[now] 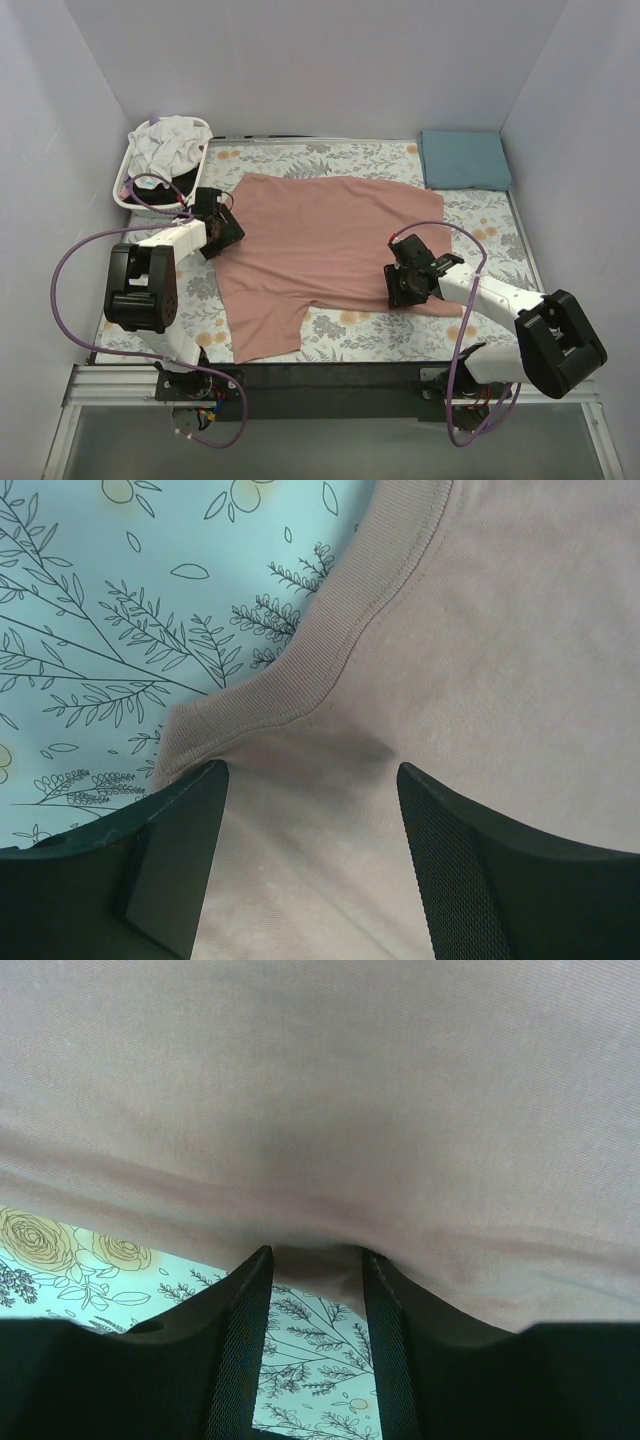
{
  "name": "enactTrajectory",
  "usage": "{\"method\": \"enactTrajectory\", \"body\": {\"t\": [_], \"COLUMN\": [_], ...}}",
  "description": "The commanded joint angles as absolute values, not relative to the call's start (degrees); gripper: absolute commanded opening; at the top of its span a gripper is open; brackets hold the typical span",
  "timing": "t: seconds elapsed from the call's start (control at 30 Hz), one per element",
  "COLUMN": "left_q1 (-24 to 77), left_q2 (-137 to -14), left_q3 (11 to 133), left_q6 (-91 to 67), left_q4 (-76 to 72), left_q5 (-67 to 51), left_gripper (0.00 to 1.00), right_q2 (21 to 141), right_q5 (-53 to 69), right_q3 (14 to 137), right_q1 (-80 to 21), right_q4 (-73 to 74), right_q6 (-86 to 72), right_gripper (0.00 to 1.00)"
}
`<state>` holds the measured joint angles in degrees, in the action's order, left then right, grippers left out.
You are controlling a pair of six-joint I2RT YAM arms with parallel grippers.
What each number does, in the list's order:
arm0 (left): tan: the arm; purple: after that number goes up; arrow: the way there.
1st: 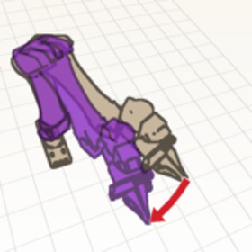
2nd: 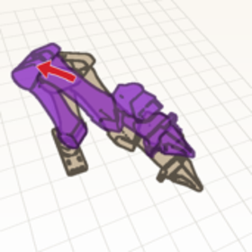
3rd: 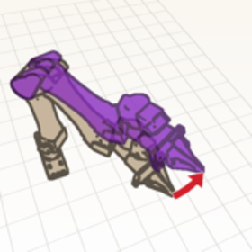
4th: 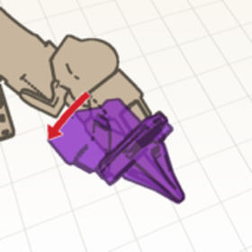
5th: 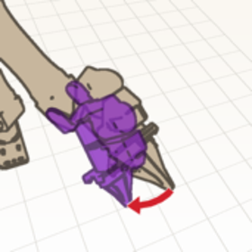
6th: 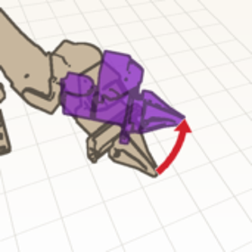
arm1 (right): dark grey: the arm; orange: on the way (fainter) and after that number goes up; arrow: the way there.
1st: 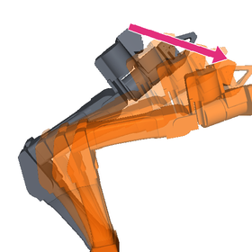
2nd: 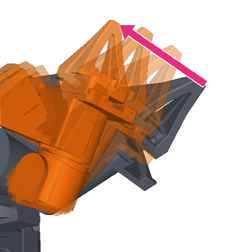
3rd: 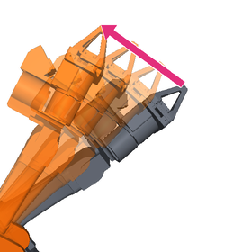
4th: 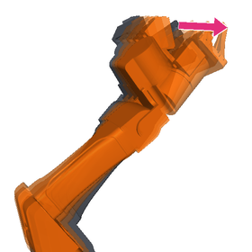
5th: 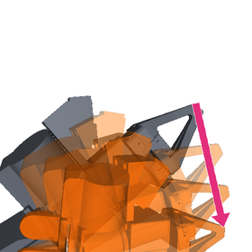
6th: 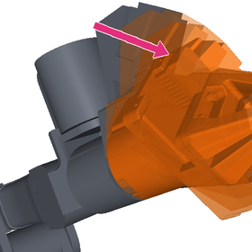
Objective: Fold and stack the t-shirts
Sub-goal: Flatten the tshirt out
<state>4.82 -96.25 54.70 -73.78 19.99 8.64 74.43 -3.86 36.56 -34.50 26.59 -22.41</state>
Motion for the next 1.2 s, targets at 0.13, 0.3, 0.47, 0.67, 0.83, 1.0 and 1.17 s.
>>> {"method": "enactTrajectory", "body": {"t": [0.13,0.3,0.47,0.67,0.83,1.0,1.17], "left_q1": [3.96,5.97,13.34,16.17,16.26,16.35,16.26], "left_q2": [-95.81,-88.18,-80.18,-73.40,-72.51,-71.37,-70.75], "left_q3": [53.62,54.14,54.06,46.42,40.26,37.97,35.51], "left_q6": [-72.42,-71.19,-73.91,-81.29,-85.16,-88.77,-90.26], "left_q4": [22.14,24.60,33.38,39.02,38.94,38.85,39.29], "left_q5": [15.29,15.29,15.90,9.94,5.54,2.11,1.94], "left_gripper": [0.68,0.70,0.71,0.65,0.61,0.61,0.62], "right_q2": [73.22,66.10,64.07,60.48,58.45,57.13,56.60], "right_q5": [-0.88,-3.76,-6.15,-3.17,4.65,7.38,8.35], "right_q3": [32.52,36.38,37.62,33.14,29.01,26.81,23.65], "right_q1": [-34.01,-33.66,-26.47,-14.25,-3.09,4.38,10.36], "right_q4": [34.01,35.68,37.18,33.50,28.31,26.11,26.02], "right_q6": [-24.87,-24.87,-23.47,-22.24,-22.67,-23.90,-25.66], "right_gripper": [0.48,0.48,0.47,0.44,0.41,0.41,0.41]}}
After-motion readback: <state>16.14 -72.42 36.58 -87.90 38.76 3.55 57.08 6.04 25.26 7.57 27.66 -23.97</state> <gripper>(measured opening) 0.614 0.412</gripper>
